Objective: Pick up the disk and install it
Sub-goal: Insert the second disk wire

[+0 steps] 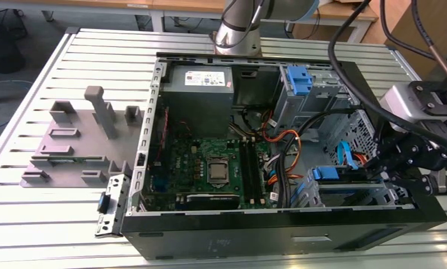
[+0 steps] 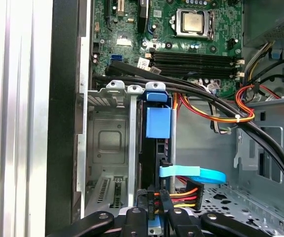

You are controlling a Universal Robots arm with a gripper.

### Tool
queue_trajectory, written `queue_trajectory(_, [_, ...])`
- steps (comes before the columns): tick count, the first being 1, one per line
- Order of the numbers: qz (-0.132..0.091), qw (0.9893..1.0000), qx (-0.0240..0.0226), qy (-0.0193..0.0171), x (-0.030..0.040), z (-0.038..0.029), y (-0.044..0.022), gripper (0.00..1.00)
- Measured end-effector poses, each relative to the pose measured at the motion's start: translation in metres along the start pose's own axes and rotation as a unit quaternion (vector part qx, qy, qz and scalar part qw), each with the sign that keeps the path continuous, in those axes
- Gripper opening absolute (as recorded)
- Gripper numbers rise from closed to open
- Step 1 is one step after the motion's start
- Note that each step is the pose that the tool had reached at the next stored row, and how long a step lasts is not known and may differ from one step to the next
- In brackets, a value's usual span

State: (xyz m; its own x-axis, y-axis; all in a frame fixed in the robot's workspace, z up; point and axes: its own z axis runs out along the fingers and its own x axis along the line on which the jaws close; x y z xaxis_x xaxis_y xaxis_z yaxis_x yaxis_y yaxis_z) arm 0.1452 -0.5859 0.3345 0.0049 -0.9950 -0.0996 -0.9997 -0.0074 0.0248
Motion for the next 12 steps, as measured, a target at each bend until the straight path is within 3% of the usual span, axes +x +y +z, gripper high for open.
queue_trajectory(12, [0.0, 1.0, 0.0, 0.0001, 0.0001, 0.0006, 0.0003, 0.22])
